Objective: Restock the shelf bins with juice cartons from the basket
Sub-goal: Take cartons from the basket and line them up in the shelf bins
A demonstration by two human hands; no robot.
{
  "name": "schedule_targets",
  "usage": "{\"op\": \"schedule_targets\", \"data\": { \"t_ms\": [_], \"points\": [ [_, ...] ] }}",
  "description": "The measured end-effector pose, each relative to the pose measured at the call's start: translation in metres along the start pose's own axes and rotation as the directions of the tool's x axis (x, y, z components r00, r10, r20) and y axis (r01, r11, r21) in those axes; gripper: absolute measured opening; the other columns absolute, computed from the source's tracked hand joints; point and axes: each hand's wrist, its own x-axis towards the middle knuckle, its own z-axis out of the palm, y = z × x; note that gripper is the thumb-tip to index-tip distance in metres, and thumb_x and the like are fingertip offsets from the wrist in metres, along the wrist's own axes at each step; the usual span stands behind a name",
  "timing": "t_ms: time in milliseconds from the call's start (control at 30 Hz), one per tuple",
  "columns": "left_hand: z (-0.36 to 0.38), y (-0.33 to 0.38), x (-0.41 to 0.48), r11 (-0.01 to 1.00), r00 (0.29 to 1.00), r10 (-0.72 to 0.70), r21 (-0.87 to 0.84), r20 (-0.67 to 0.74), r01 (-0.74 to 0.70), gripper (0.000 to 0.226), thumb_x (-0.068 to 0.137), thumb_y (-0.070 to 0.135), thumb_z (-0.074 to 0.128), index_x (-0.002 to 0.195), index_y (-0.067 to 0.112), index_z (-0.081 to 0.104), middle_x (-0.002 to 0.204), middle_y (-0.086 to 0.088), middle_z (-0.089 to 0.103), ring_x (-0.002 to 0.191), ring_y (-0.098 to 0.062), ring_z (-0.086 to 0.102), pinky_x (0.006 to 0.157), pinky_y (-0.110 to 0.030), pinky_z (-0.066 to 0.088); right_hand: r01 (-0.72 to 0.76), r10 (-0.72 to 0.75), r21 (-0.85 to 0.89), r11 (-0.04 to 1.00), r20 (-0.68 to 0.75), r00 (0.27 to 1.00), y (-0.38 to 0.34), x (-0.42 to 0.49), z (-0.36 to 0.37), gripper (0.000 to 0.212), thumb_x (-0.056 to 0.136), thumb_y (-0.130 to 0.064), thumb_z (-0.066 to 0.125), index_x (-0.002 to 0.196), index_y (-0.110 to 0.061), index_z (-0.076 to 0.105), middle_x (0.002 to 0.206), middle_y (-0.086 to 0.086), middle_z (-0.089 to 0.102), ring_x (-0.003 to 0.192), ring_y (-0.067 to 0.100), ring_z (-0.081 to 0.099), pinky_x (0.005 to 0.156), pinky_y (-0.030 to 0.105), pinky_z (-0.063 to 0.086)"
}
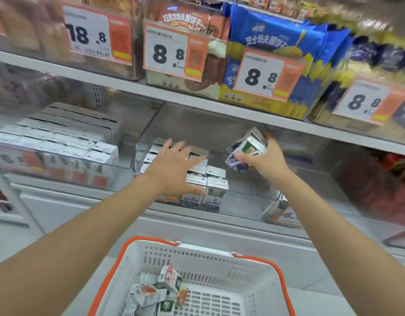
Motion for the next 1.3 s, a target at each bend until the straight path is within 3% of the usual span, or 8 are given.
{"op": "schedule_targets", "data": {
  "t_ms": [167, 333, 500, 700, 800, 933, 1167, 1300],
  "points": [
    [0.017, -0.006, 0.003, 0.999, 0.994, -0.019, -0.034, 0.104, 0.022, 0.106, 0.058, 0.095, -0.005, 0.151, 0.045, 0.007, 0.163, -0.001, 0.012, 0.150, -0.024, 0.006, 0.121, -0.047, 0.002, -0.089, 0.115, -0.189, 0.978, 0.135, 0.984, 0.020, 0.031, 0.026, 0.079, 0.065, -0.023, 0.089, 0.125, -0.028, 0.038, 0.107, -0.006, 0.063, 0.073, -0.001, 0.068, 0.054, 0.019, 0.054],
    [0.016, -0.006, 0.001, 0.998, 0.995, -0.016, -0.066, 0.093, 0.023, 0.097, 0.067, 0.092, 0.013, 0.151, 0.045, 0.004, 0.163, 0.001, 0.010, 0.150, -0.022, 0.005, 0.122, -0.042, 0.004, -0.395, 0.404, -0.181, 0.901, 0.682, 0.609, 0.034, 0.047, 0.038, 0.084, 0.082, -0.042, 0.072, 0.150, -0.034, 0.023, 0.132, -0.004, 0.062, 0.109, 0.018, 0.067, 0.078, 0.028, 0.057],
    [0.015, -0.005, 0.001, 0.998, 0.995, -0.009, -0.068, 0.102, 0.016, 0.098, 0.066, 0.092, 0.011, 0.151, 0.043, 0.005, 0.163, 0.001, 0.009, 0.150, -0.021, 0.005, 0.122, -0.042, 0.005, -0.338, 0.430, -0.265, 0.903, 0.566, 0.704, 0.042, 0.045, 0.048, 0.065, 0.096, -0.034, 0.058, 0.150, -0.034, 0.022, 0.103, -0.006, 0.074, 0.086, 0.012, 0.072, 0.066, 0.024, 0.057],
    [0.007, -0.001, -0.001, 0.988, 0.995, -0.056, -0.139, 0.083, 0.067, 0.098, 0.072, 0.085, 0.039, 0.153, 0.036, 0.013, 0.162, -0.001, 0.015, 0.149, -0.020, 0.011, 0.122, -0.042, 0.008, 0.000, 0.178, -0.411, 0.912, 0.397, 0.900, 0.020, 0.019, 0.040, 0.069, 0.092, -0.036, 0.064, 0.151, -0.023, 0.030, 0.154, -0.006, 0.036, 0.139, 0.011, 0.035, 0.103, 0.014, 0.029],
    [-0.001, 0.017, -0.007, 0.919, 0.990, -0.135, -0.379, -0.047, 0.107, 0.099, 0.072, 0.056, 0.076, 0.152, 0.033, 0.021, 0.158, -0.001, 0.025, 0.145, -0.022, 0.023, 0.118, -0.040, 0.022, 0.087, -0.033, -0.285, 0.955, 0.190, 0.981, 0.003, -0.012, 0.031, 0.039, 0.084, -0.018, 0.074, 0.122, -0.016, 0.066, 0.124, -0.001, 0.065, 0.115, 0.008, 0.058, 0.078, 0.006, 0.043],
    [0.003, 0.051, -0.036, 0.906, 0.927, -0.209, -0.417, -0.311, 0.064, 0.051, 0.072, 0.020, 0.078, 0.118, 0.023, 0.056, 0.116, -0.002, 0.055, 0.108, -0.027, 0.051, 0.089, -0.041, 0.042, 0.101, -0.088, -0.087, 0.991, 0.136, 0.987, -0.005, -0.072, 0.027, 0.011, 0.079, -0.007, 0.077, 0.086, -0.014, 0.073, 0.073, -0.007, 0.070, 0.061, -0.007, 0.058, 0.060, 0.010, 0.043],
    [0.103, 0.067, -0.134, 0.697, 0.945, -0.284, -0.643, 0.160, 0.318, 0.031, 0.081, 0.016, 0.073, 0.107, 0.021, 0.057, 0.098, 0.003, 0.053, 0.077, -0.013, 0.051, 0.077, -0.036, 0.050, -0.139, 0.149, -0.099, 0.985, 0.098, 0.984, 0.091, -0.185, 0.051, 0.015, 0.084, -0.002, 0.068, 0.081, -0.016, 0.072, 0.061, -0.016, 0.065, 0.059, -0.004, 0.058, 0.056, 0.012, 0.046],
    [0.168, 0.068, -0.176, 0.645, 0.870, -0.277, -0.592, 0.409, 0.483, 0.036, 0.082, 0.013, 0.070, 0.116, 0.016, 0.058, 0.104, -0.004, 0.057, 0.094, -0.028, 0.059, 0.085, -0.040, 0.051, -0.366, 0.474, -0.329, 0.871, 0.362, 0.802, 0.183, -0.249, 0.071, 0.009, 0.086, -0.005, 0.069, 0.092, -0.011, 0.072, 0.090, 0.004, 0.071, 0.086, 0.022, 0.067, 0.073, 0.020, 0.055]
  ]
}}
